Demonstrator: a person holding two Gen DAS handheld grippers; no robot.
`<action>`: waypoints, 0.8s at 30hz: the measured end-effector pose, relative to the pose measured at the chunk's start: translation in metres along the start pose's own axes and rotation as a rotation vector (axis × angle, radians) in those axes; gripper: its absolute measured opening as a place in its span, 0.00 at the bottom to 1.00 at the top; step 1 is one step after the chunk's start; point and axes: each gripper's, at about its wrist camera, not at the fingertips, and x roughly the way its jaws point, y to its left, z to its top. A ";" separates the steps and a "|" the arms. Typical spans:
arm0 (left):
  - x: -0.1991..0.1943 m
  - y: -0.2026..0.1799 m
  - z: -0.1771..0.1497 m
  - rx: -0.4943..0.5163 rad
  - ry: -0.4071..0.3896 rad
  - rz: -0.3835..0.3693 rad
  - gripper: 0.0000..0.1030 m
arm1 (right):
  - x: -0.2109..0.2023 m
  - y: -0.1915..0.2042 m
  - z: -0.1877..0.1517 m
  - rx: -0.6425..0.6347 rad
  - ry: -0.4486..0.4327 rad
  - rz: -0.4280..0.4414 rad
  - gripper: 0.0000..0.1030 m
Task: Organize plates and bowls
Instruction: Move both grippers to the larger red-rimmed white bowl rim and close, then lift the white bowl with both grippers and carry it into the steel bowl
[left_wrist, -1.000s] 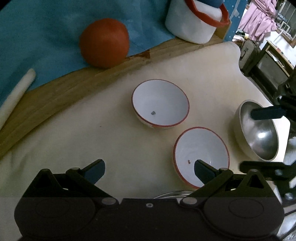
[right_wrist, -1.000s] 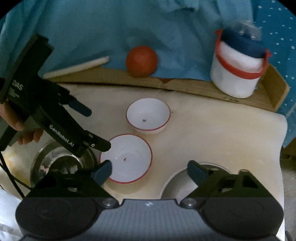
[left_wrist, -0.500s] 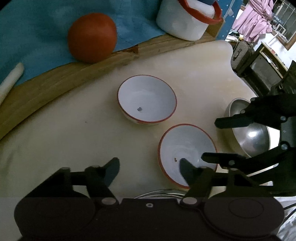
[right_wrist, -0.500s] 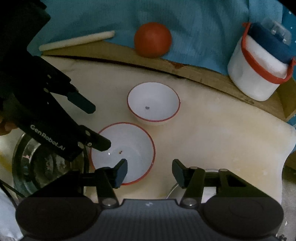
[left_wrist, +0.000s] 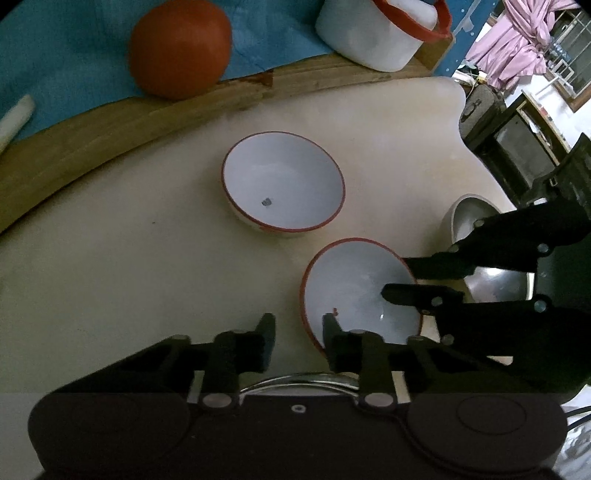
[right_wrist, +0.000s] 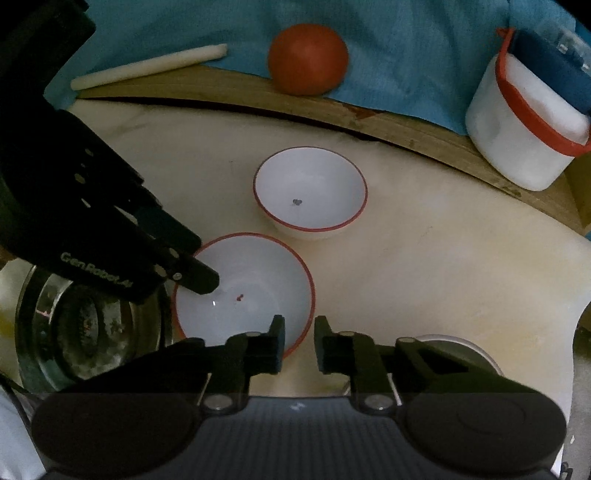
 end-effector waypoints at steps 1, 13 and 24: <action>0.000 -0.001 0.000 -0.001 0.000 -0.007 0.19 | 0.000 0.001 0.000 0.000 0.000 -0.002 0.15; 0.000 0.000 -0.001 -0.110 -0.003 0.007 0.08 | 0.001 -0.012 0.000 0.150 -0.019 0.034 0.09; -0.033 -0.005 -0.001 -0.203 -0.110 0.018 0.06 | -0.025 -0.021 0.002 0.222 -0.102 0.076 0.07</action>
